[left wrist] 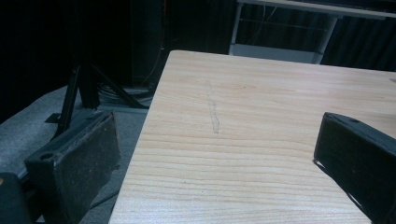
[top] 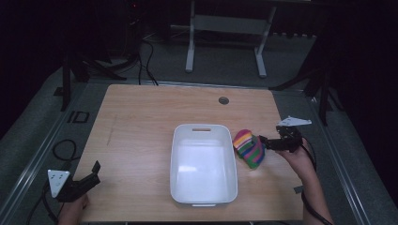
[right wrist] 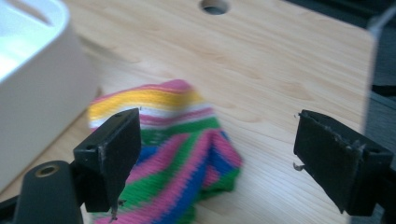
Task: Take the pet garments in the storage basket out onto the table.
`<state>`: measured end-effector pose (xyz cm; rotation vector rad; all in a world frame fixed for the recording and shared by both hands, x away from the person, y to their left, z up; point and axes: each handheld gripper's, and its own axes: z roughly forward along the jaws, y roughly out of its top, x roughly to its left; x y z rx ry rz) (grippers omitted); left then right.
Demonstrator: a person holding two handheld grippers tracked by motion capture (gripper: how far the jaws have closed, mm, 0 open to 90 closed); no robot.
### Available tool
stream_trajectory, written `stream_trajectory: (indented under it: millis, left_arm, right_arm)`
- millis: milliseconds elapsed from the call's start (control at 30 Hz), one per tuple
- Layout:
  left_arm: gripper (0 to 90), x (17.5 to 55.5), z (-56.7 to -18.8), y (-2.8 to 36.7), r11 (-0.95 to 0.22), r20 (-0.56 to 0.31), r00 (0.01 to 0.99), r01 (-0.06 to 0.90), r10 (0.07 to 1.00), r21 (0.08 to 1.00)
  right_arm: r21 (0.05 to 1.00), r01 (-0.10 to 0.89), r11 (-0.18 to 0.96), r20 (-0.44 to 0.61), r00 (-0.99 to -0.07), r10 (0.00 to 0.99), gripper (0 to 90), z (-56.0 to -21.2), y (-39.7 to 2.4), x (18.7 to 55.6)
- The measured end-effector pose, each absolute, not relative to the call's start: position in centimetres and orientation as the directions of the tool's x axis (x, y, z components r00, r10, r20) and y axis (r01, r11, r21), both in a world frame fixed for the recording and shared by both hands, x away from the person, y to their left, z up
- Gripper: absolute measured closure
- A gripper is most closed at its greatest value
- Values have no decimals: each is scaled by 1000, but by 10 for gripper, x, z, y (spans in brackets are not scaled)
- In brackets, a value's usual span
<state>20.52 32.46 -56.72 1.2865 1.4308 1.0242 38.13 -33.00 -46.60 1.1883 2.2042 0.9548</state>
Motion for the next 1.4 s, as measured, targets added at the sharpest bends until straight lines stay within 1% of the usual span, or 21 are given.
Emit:
stream_trajectory:
  millis: [133, 300, 533, 633, 733, 800, 933, 1133, 1267, 1400]
  left_arm:
    - [9, 205, -567, 325, 106, -103, -24, 224, 994, 969]
    - [9, 205, -567, 325, 105, -102, -24, 224, 994, 969]
    - [9, 205, -567, 325, 104, -101, -23, 223, 995, 969]
    - [9, 205, -567, 325, 104, -101, -22, 223, 995, 969]
    - [9, 205, -567, 324, 103, -101, -22, 223, 995, 969]
    - [10, 205, -567, 324, 103, -101, -22, 223, 995, 969]
    - [9, 205, -567, 324, 101, -98, -23, 223, 995, 970]
    - [9, 205, -567, 324, 100, -97, -23, 223, 995, 970]
    - [9, 205, -567, 324, 100, -97, -23, 222, 995, 970]
    - [9, 205, -567, 324, 97, -94, -23, 224, 995, 970]
  right_arm:
    - [764, 531, 367, -58, -511, 858, 102, -470, -342, 376]
    - [793, 523, 312, -42, -464, 885, 102, -482, -356, 366]
    - [855, 470, 221, -43, -360, 932, 102, -501, -372, 348]
    - [867, 464, 183, -33, -313, 949, 102, -511, -378, 340]
    - [862, 477, 174, -28, -297, 954, 105, -521, -383, 332]
    - [852, 491, 184, -24, -313, 949, 105, -529, -385, 327]
    - [843, 501, 196, -49, -291, 955, 105, -541, -387, 317]
    - [876, 453, 166, -71, -220, 973, 105, -548, -388, 296]
    - [891, 433, 134, -51, -197, 979, 105, -549, -390, 288]
    - [892, 426, 150, -86, -165, 983, 105, -553, -390, 279]
